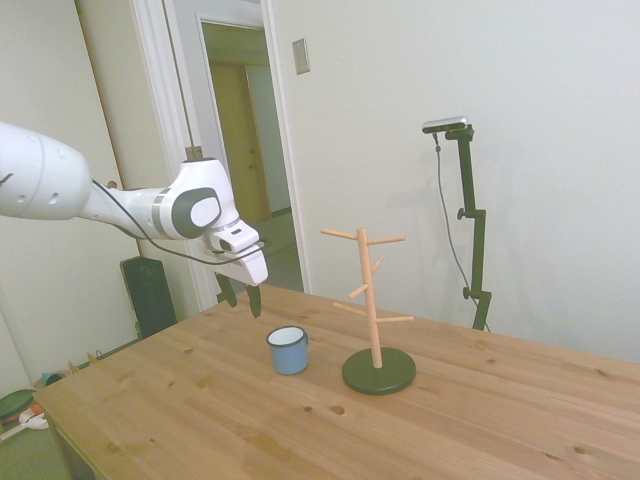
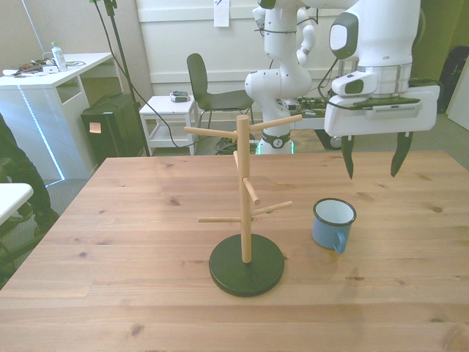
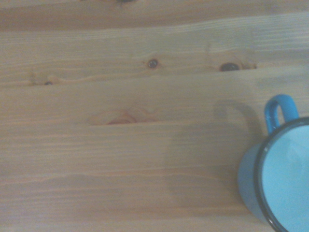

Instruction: Hang the mug

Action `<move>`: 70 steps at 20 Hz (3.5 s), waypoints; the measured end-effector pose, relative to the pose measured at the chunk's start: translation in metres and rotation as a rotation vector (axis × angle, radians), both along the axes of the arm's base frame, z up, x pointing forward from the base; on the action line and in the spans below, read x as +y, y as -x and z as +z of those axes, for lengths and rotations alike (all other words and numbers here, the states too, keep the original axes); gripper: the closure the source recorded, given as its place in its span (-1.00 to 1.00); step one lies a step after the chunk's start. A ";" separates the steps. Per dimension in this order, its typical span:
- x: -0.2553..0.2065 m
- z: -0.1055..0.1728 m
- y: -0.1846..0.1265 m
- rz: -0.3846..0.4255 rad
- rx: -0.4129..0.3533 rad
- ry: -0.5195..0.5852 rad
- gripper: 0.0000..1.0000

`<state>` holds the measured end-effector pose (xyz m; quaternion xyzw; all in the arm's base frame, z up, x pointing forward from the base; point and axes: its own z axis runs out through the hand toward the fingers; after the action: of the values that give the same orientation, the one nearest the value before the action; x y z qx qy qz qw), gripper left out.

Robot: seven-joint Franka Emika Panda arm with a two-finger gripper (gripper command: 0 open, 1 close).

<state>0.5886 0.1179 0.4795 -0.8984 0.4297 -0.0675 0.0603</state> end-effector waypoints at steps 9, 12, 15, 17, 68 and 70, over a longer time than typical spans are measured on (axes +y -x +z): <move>0.004 -0.036 -0.019 -0.008 0.047 0.014 -1.00; -0.002 -0.031 -0.024 -0.016 0.035 0.019 -1.00; -0.007 -0.035 -0.030 -0.023 0.038 0.024 -1.00; -0.009 -0.042 -0.034 -0.027 0.046 0.026 -1.00; -0.052 -0.101 -0.017 0.021 0.098 0.103 1.00; -0.055 -0.088 -0.011 0.043 0.088 0.121 1.00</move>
<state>0.5993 0.0633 0.3912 -0.9115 0.4077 -0.0526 -0.0116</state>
